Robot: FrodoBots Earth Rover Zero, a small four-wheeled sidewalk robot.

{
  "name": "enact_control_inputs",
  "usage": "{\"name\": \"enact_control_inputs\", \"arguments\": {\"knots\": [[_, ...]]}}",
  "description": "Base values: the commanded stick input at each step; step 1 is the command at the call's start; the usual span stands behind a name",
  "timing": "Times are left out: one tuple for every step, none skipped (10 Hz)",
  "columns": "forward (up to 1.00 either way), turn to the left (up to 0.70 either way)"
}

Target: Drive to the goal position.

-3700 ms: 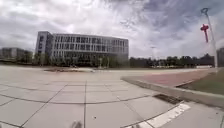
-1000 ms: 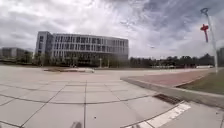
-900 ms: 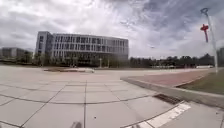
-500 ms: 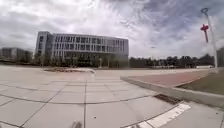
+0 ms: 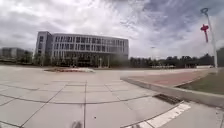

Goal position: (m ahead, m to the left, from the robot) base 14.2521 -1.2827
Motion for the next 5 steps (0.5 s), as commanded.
{"name": "enact_control_inputs", "arguments": {"knots": [[0.06, 0.00], [0.06, 0.00], [0.06, 0.00], [0.07, 0.00], [0.07, 0.00]]}}
